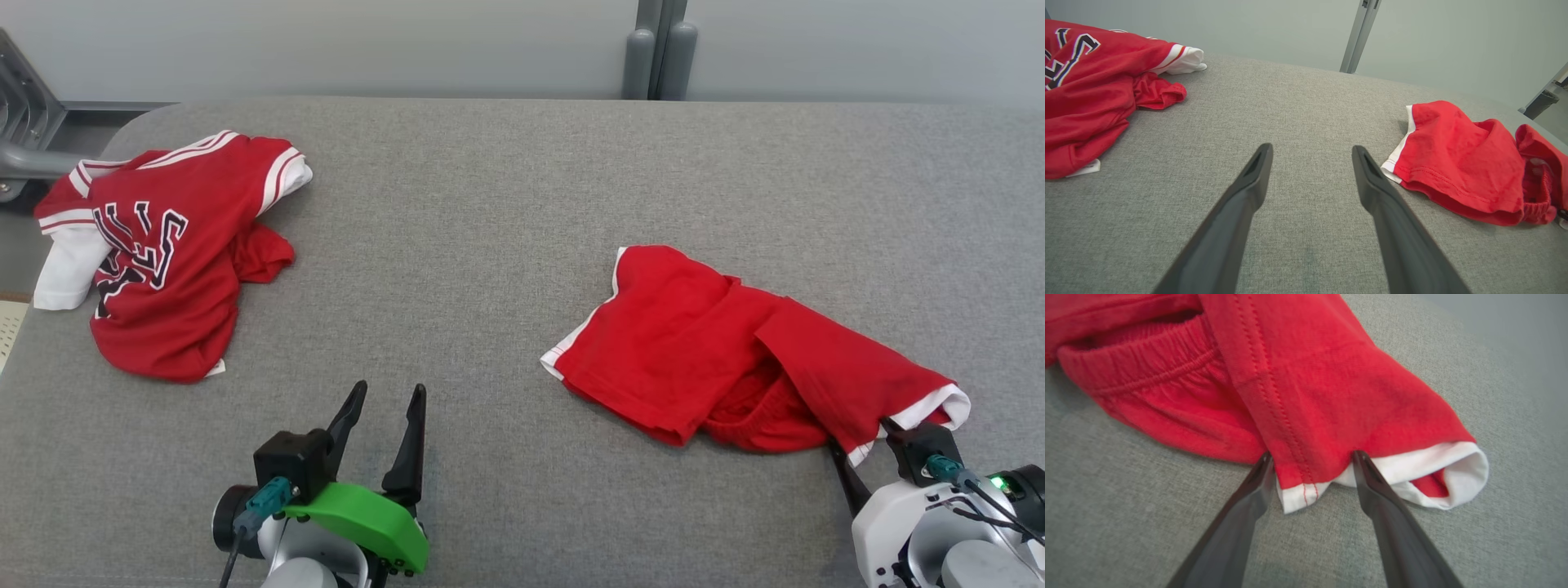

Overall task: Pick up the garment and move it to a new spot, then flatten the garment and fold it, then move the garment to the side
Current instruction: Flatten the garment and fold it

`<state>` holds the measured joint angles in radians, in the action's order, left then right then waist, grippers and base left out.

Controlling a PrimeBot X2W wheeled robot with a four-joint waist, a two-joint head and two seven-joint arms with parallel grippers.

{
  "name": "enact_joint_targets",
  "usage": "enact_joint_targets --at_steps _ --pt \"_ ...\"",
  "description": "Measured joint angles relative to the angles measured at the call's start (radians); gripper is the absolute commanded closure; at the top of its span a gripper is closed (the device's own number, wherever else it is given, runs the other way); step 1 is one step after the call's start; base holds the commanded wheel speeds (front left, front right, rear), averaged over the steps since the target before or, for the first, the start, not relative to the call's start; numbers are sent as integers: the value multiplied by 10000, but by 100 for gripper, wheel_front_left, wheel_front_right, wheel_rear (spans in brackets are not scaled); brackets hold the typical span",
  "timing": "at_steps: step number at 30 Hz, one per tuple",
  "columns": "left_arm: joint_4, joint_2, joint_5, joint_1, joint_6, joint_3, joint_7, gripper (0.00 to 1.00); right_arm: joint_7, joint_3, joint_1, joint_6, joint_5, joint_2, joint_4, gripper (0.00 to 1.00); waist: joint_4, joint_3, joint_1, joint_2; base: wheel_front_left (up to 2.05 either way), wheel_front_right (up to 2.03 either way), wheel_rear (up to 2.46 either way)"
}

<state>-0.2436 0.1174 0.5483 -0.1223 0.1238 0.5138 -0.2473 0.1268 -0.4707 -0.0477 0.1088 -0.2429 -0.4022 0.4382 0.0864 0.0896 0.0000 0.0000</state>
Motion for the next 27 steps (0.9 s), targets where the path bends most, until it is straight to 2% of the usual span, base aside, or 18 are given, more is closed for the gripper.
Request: enact_joint_targets --at_steps 1,2,4,6,9,15,18,22,23,24,27 --pt "0 2 0 0 0 -2 0 0 -58 35 -1 0 4 -33 50 36 1 3 0 0 0 0 0" --pt "0 2 0 0 0 -2 0 0 -134 56 -2 0 4 -58 107 47 3 6 0 0 0 0 0" --pt "0 0 0 0 0 0 0 0 -224 75 -3 2 4 -69 203 53 7 10 0 0 0 0 0" --pt "0 0 0 0 0 0 0 0 -240 79 -5 2 4 -67 221 64 11 11 0 0 0 0 0" --pt "2 -2 -2 0 2 2 0 0 -326 77 -49 2 6 -58 217 100 25 9 0 0 0 0 0" --pt "0 -2 -2 0 0 2 0 0 -326 86 -173 -88 -84 13 -253 100 50 -25 0 0 0 0 0" --pt "-4 0 -2 0 0 -12 0 0 -504 169 -434 -719 -872 366 -1055 100 46 -53 0 0 0 0 0" --pt "-29 15 -2 5 0 -119 -2 0 -947 280 -646 -1776 -2537 1214 -2272 100 -10 -125 0 0 0 0 0" --pt "-33 31 -2 8 2 -184 0 0 -1137 612 -836 -2031 -3340 1455 -2826 100 -67 -179 0 0 0 0 0" --pt "-29 31 -2 9 2 -198 -2 0 -1266 832 -967 -2136 -3735 1509 -3058 100 -101 -202 0 0 0 0 0" --pt "-27 27 -2 12 0 -157 0 0 -1749 1407 -1389 -2123 -4732 1534 -3557 100 -197 -272 0 0 0 0 0"
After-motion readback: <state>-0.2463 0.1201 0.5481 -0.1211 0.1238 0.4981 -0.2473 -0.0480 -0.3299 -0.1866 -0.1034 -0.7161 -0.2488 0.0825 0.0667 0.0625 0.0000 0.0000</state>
